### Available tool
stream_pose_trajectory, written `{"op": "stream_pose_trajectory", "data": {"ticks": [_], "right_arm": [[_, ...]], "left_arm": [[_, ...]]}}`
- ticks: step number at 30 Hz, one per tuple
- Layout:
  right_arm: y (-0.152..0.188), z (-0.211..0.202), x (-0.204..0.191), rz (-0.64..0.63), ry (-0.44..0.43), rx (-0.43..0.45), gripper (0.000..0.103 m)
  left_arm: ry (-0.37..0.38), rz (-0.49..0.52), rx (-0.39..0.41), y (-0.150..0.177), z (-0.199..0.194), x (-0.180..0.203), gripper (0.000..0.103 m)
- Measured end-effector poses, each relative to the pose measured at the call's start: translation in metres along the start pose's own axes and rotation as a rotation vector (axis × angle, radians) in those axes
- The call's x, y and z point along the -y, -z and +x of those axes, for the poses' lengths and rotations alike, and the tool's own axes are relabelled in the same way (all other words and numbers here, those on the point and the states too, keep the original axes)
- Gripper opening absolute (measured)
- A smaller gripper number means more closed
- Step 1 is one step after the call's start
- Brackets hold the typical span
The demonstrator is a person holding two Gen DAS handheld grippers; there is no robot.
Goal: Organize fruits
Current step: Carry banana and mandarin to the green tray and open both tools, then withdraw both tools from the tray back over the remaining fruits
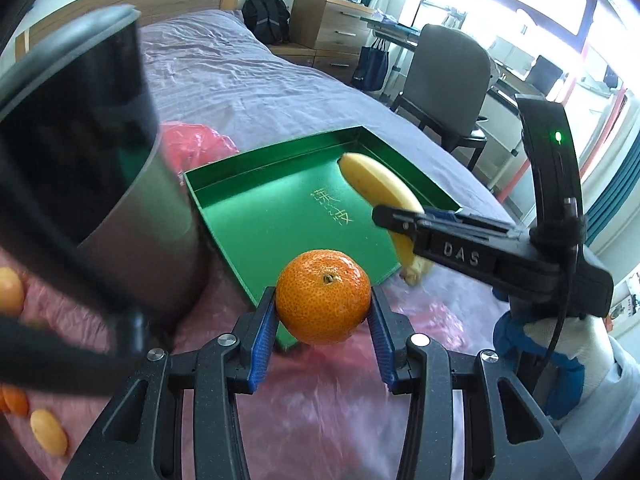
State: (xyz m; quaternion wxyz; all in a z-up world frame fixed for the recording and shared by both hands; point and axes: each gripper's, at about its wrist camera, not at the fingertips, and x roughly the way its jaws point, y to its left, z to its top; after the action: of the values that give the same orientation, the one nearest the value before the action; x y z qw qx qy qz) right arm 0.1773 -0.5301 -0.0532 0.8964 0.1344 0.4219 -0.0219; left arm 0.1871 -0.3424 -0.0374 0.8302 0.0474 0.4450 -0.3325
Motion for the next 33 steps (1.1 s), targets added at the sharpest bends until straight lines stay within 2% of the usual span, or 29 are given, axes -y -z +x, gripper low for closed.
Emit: {"op": "stream_pose_trajectory", "data": {"ticks": [6, 12, 16, 23, 24, 25, 26, 28, 30, 33], "right_arm": [[-0.028, 0.048, 0.025, 0.008, 0.076, -0.017, 0.002], [-0.035, 0.079, 0.039, -0.005, 0.16, -0.024, 0.003], [-0.035, 0.088, 0.049, 0.0, 0.197, -0.024, 0.005], [-0.035, 0.087, 0.049, -0.016, 0.233, -0.019, 0.007], [-0.035, 0.086, 0.05, -0.014, 0.235, -0.019, 0.01], [-0.034, 0.084, 0.05, -0.014, 0.236, -0.02, 0.022], [-0.034, 0.082, 0.049, -0.015, 0.237, -0.017, 0.029], [-0.033, 0.076, 0.048, -0.018, 0.237, -0.006, 0.049], [-0.033, 0.067, 0.048, -0.016, 0.235, 0.007, 0.059], [-0.03, 0.047, 0.044, -0.015, 0.227, 0.031, 0.065]], "left_arm": [[-0.038, -0.018, -0.049, -0.014, 0.048, -0.014, 0.039], [-0.059, -0.014, -0.093, -0.008, 0.079, -0.02, 0.039], [-0.052, 0.004, -0.109, -0.003, 0.087, -0.017, 0.039], [-0.093, 0.039, -0.115, -0.001, 0.094, -0.008, 0.04], [-0.094, 0.039, -0.116, -0.003, 0.095, -0.008, 0.041], [-0.093, 0.038, -0.118, -0.003, 0.096, -0.008, 0.041], [-0.092, 0.035, -0.119, -0.004, 0.095, -0.008, 0.042], [-0.097, 0.032, -0.111, -0.005, 0.092, -0.007, 0.05], [-0.11, 0.039, -0.094, -0.005, 0.085, -0.005, 0.054], [-0.125, 0.065, -0.072, -0.006, 0.074, 0.0, 0.055]]}}
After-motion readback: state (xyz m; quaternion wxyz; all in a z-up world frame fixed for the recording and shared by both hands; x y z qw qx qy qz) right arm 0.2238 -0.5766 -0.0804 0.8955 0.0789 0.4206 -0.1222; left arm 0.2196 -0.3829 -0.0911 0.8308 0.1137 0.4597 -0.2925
